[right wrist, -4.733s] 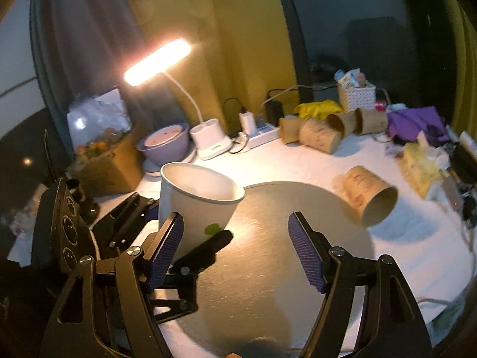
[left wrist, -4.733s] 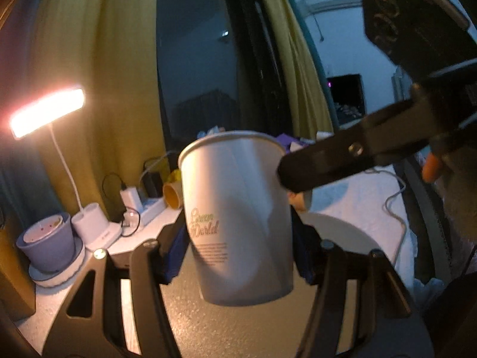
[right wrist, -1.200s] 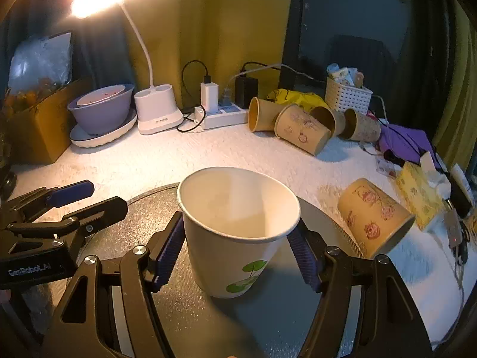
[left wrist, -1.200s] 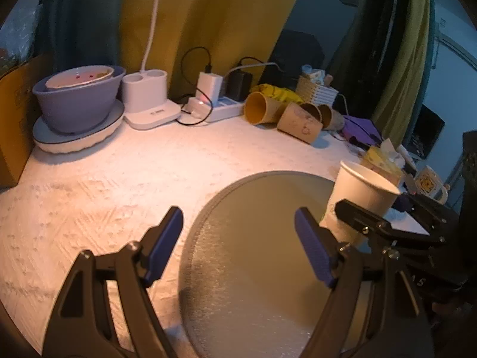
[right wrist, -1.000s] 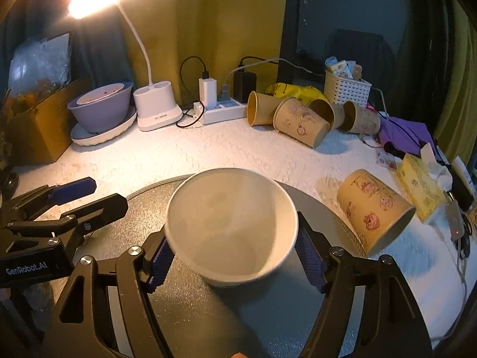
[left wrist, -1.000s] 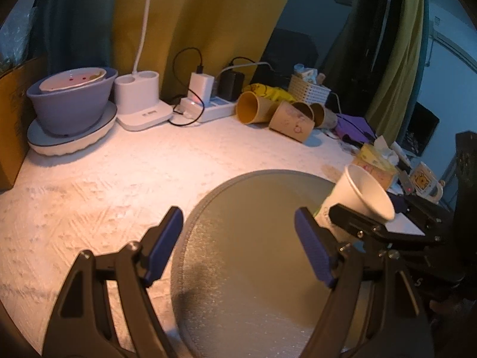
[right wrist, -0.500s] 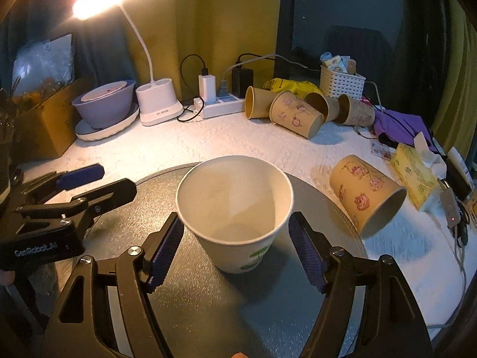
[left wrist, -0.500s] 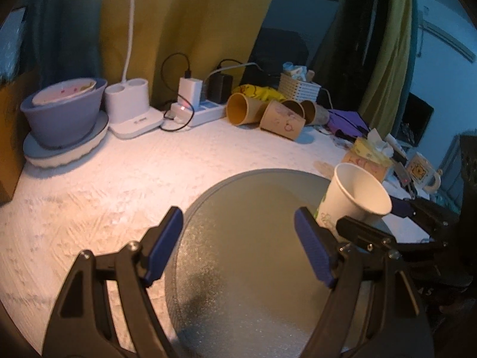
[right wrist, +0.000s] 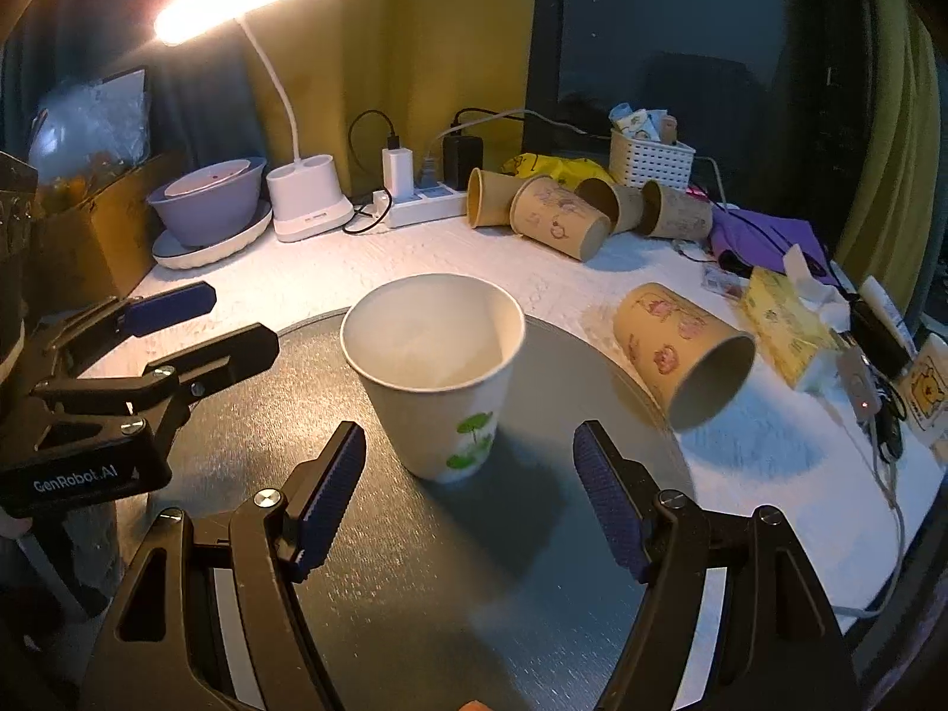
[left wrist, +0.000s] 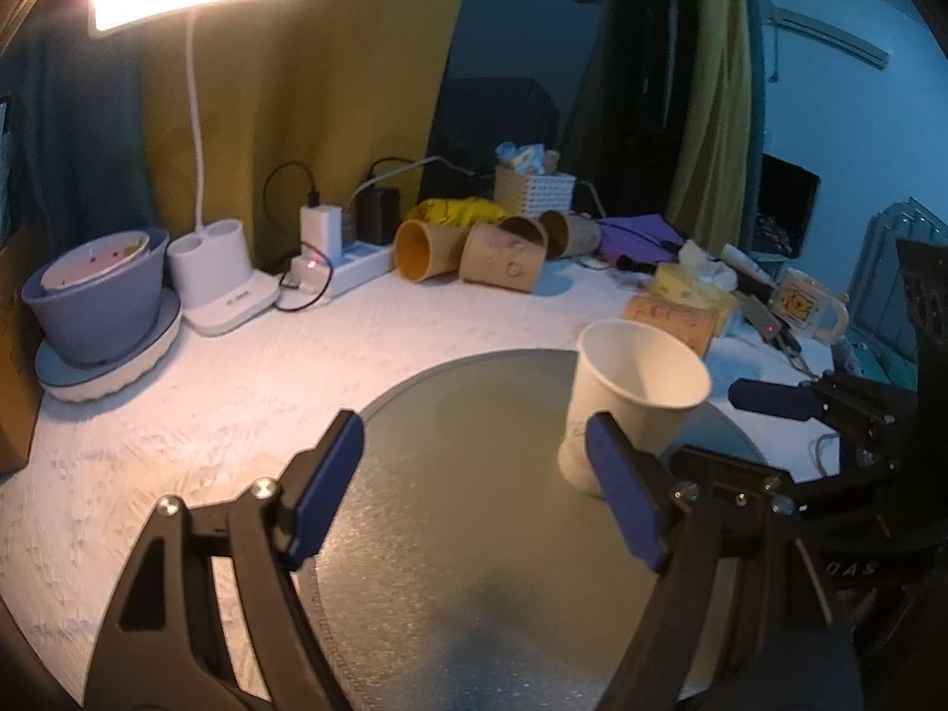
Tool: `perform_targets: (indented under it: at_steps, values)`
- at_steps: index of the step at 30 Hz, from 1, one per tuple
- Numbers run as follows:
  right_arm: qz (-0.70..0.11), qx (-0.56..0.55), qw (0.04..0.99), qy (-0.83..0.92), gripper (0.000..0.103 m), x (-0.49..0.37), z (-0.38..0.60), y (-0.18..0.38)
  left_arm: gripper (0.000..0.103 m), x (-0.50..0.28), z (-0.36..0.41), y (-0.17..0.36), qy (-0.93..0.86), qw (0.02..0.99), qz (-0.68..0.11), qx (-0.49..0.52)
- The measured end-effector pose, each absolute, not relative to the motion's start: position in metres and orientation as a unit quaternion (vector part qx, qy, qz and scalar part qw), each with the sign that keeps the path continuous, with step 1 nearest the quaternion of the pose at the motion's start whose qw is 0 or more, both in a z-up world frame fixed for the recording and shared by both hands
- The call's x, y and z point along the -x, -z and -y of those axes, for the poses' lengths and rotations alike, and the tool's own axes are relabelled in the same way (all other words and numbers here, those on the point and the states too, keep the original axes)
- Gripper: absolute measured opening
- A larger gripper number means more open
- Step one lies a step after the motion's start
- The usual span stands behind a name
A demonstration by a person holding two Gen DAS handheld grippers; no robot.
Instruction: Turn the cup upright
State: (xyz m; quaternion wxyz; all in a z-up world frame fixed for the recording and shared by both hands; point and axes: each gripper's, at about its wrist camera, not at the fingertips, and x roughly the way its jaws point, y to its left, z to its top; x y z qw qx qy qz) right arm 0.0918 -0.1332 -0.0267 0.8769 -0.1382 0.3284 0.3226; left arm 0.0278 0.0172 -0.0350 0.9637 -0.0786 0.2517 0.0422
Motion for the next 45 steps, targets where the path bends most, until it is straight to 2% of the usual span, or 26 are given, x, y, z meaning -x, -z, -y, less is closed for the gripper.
perform_targets:
  at_steps: [12,16,28,29,31,33,45]
  values:
    - [-0.302,0.135,0.892,-0.309,0.076,-0.081,0.155,0.006,0.079,-0.006,0.001,0.012,0.013,0.980,-0.189,0.064]
    - [-0.290,0.130,0.897,-0.308,0.076,-0.078,0.160,-0.004,0.083,0.002,0.008,0.004,0.029,0.983,-0.170,0.057]
    - [-0.244,0.116,0.913,-0.307,0.076,-0.062,0.176,-0.040,0.084,0.030,0.022,-0.026,0.032,0.992,-0.113,0.041]
    - [-0.239,0.117,0.915,-0.305,0.076,-0.061,0.177,-0.042,0.085,0.035,0.023,-0.028,0.031,0.994,-0.102,0.038]
    - [-0.232,0.120,0.917,-0.301,0.076,-0.058,0.178,-0.046,0.092,0.043,0.024,-0.031,0.029,0.995,-0.088,0.034]
    - [-0.224,0.119,0.920,-0.299,0.076,-0.056,0.180,-0.050,0.093,0.048,0.022,-0.033,0.029,0.997,-0.071,0.031]
    - [-0.186,0.109,0.928,-0.303,0.076,-0.043,0.186,-0.058,0.094,0.048,0.017,-0.034,0.002,0.997,-0.062,0.034]
